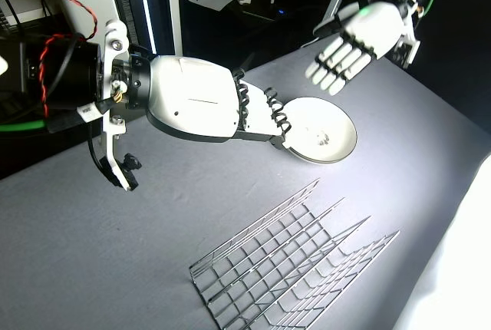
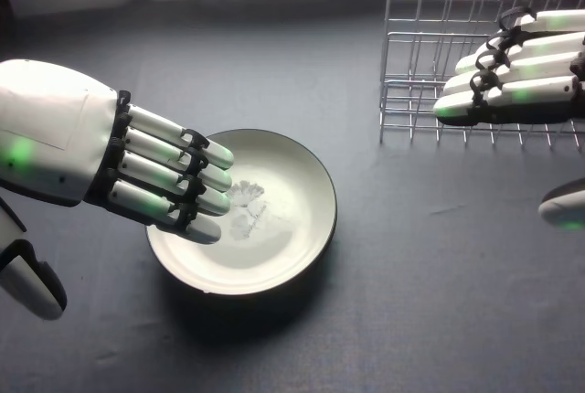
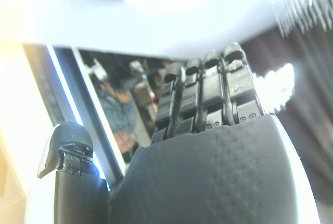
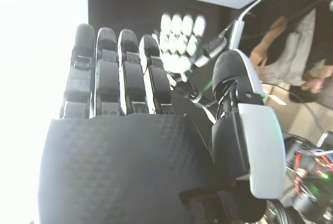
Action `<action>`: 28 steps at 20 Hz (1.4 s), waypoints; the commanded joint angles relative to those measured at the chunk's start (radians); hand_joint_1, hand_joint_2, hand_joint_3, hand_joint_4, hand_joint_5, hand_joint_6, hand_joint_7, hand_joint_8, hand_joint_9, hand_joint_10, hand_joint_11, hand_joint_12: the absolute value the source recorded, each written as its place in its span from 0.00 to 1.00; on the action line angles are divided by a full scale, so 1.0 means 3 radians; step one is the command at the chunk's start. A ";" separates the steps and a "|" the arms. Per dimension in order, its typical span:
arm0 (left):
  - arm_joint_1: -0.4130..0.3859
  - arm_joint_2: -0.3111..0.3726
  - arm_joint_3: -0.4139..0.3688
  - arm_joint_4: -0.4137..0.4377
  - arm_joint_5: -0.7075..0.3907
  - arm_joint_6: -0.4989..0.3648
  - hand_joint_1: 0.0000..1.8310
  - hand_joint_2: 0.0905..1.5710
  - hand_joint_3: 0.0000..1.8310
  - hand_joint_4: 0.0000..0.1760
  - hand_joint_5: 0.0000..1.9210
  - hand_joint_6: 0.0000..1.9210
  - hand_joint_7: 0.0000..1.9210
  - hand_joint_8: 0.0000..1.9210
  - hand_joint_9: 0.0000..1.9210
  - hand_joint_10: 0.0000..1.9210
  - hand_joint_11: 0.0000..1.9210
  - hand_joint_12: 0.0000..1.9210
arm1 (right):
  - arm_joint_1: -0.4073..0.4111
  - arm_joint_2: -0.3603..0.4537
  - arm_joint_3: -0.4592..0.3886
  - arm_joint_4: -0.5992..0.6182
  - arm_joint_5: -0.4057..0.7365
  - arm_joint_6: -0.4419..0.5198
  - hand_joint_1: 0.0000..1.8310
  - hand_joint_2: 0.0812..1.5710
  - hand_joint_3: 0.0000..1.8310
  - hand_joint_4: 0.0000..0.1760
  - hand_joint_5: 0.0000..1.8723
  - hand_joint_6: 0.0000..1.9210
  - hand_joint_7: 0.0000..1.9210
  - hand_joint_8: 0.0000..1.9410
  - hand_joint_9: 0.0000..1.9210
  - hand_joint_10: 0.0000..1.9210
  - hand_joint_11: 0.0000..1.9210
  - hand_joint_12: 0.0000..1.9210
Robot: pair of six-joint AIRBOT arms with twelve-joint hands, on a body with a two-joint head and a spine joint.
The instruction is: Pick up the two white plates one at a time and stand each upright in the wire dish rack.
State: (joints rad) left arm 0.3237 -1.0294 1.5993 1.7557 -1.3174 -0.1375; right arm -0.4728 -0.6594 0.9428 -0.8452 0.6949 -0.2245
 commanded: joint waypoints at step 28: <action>0.0218 -0.0599 0.0768 0.0311 0.0161 0.0120 0.00 0.67 0.00 0.00 0.03 0.00 0.01 0.00 0.00 0.00 0.00 0.00 | 0.0095 -0.0232 0.0551 -0.0655 0.1068 -0.0326 0.10 0.80 0.00 0.00 0.11 0.00 0.09 0.00 0.08 0.00 0.00 0.28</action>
State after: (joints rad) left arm 0.3965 -1.2121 1.8271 1.9015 -1.2469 -0.1001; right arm -0.4576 -0.7353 1.1038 -1.1126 0.9493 -0.3195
